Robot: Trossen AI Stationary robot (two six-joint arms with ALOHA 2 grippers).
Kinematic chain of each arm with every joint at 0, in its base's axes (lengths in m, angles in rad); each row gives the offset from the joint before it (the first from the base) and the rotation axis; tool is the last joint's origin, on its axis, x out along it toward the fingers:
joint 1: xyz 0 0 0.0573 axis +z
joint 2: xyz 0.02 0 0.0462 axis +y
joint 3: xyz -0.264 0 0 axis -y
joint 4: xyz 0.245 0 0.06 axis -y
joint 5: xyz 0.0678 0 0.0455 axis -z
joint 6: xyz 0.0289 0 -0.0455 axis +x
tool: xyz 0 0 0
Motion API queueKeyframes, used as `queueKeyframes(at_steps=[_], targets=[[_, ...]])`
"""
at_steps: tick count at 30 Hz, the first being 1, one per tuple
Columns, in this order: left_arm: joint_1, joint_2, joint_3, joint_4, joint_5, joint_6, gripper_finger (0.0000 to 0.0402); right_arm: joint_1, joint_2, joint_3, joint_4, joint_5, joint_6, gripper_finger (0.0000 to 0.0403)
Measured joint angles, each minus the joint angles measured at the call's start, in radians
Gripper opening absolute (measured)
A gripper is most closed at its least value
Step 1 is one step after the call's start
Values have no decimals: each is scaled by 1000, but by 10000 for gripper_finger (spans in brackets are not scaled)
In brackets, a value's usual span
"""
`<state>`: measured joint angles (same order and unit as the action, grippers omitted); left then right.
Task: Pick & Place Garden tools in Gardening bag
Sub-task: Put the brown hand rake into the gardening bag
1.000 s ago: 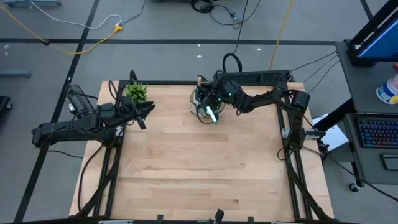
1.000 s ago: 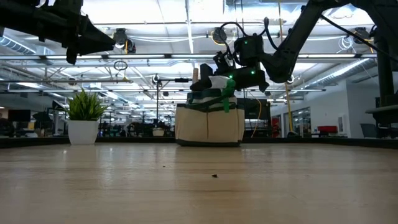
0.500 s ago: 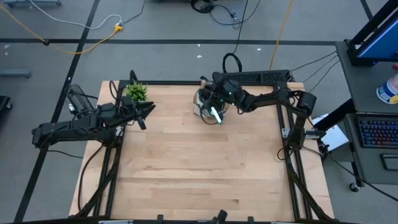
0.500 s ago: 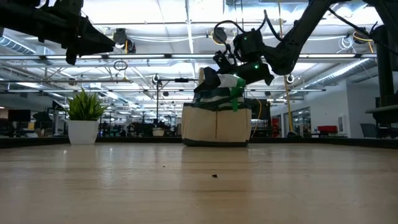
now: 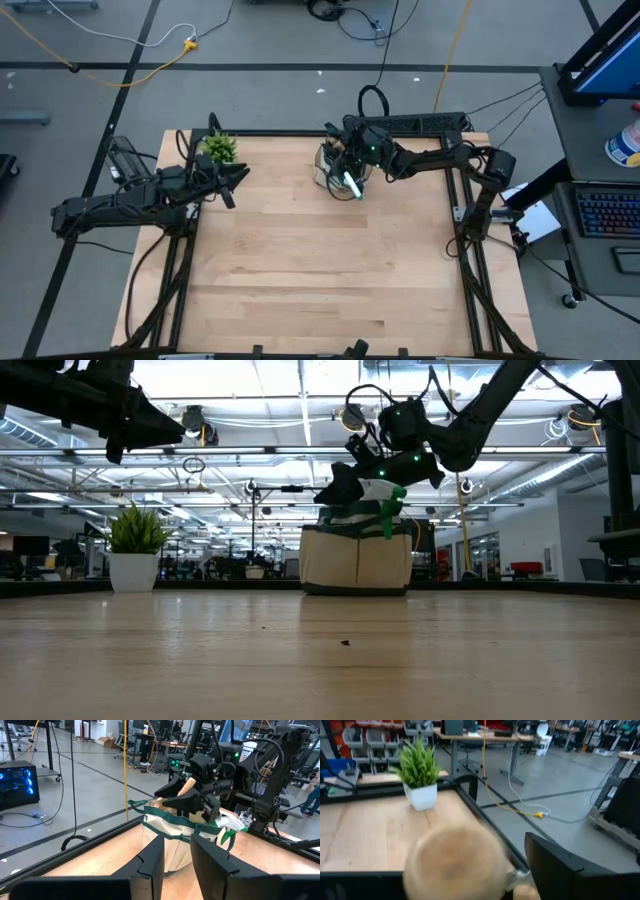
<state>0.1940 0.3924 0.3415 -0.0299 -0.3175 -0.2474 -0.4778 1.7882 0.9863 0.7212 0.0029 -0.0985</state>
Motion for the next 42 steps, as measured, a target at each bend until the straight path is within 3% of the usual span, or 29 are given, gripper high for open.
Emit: queueKeyframes(at_steps=[14, 18, 27, 37, 42], targets=[[0, 0, 0, 0, 0, 8, 99, 0, -93, 2, 30, 22, 7, 211], [0, 0, 0, 0, 0, 9, 99, -7, -125, 2, -98, 53, 8, 203], [0, 0, 0, 0, 0, 1, 99, -6, -128, 2, -195, 51, 8, 143], [0, 0, 0, 3, 0, -2, 99, 2, -128, 2, -217, 44, 2, 24], [0, 0, 0, 3, 0, -2, 99, 8, -143, 1, -211, 47, -10, 24]])
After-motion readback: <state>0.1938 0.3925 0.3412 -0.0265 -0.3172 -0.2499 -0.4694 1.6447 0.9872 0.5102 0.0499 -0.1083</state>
